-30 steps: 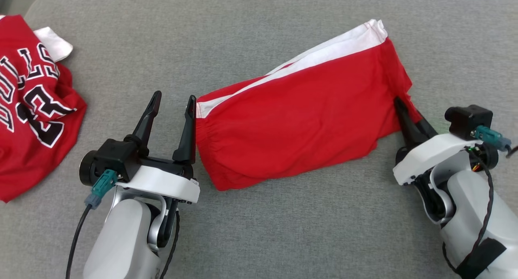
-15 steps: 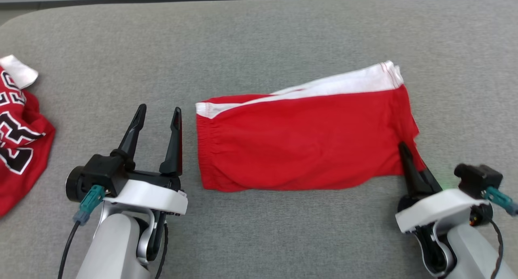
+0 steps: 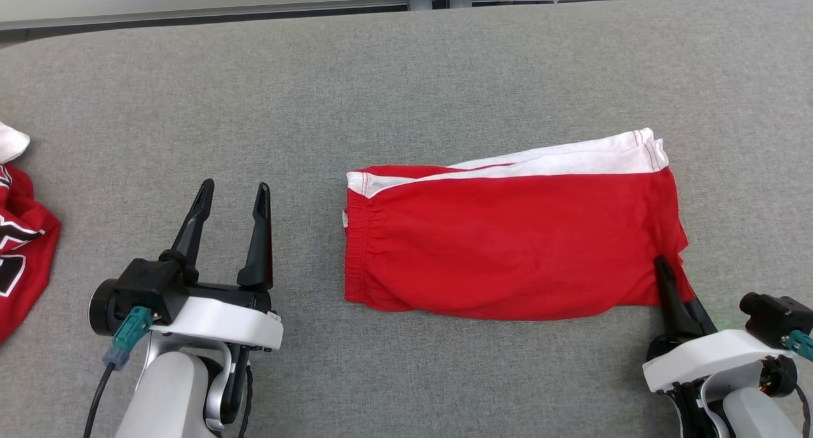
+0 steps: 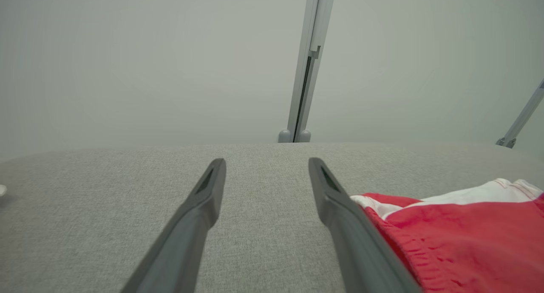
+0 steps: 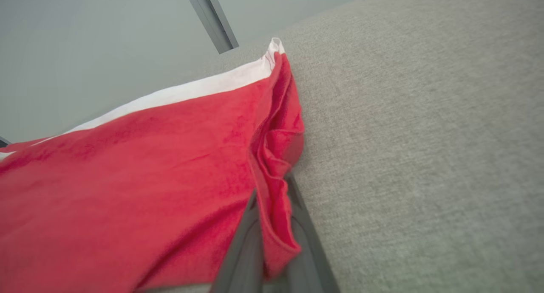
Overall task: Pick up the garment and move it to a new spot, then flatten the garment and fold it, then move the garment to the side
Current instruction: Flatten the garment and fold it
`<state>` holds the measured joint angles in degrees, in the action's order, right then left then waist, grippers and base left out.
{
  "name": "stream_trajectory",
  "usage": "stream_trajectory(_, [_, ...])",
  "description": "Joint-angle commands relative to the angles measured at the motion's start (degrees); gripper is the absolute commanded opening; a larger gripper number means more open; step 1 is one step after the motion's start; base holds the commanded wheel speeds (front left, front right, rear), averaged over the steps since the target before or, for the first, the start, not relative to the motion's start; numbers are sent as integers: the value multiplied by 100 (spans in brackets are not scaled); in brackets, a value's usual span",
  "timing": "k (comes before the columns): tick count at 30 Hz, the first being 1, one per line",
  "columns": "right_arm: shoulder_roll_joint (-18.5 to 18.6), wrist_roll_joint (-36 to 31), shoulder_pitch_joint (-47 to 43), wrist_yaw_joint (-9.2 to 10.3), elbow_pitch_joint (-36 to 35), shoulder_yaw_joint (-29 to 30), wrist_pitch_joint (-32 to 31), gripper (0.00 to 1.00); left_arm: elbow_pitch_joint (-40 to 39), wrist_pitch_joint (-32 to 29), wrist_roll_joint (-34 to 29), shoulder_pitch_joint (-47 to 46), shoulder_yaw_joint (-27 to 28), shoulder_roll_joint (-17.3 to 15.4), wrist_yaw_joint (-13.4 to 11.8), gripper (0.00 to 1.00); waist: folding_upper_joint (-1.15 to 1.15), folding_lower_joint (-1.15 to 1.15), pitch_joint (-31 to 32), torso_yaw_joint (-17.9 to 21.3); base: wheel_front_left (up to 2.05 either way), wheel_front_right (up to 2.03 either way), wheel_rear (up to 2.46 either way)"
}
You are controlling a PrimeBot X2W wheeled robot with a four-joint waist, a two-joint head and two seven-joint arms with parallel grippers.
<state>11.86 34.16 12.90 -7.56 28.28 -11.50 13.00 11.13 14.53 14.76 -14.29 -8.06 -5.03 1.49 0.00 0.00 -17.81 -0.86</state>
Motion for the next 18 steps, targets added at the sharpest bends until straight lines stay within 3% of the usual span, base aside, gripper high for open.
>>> stream_trajectory(1, [5,-39,-84,14,-22,44,-36,0,-39,-14,44,51,29,-50,-26,100,0,0,14,15,0,0,0])
stream_trajectory(11, [-131,-564,267,8,-1152,-157,-474,0,-45,-64,96,43,-47,-45,-64,100,0,0,118,-22,0,0,0])
stream_trajectory(18, [-457,-814,696,7,-1936,-1215,-1146,0,-5,-44,140,1,-124,-6,-71,100,0,0,170,-231,0,0,0])
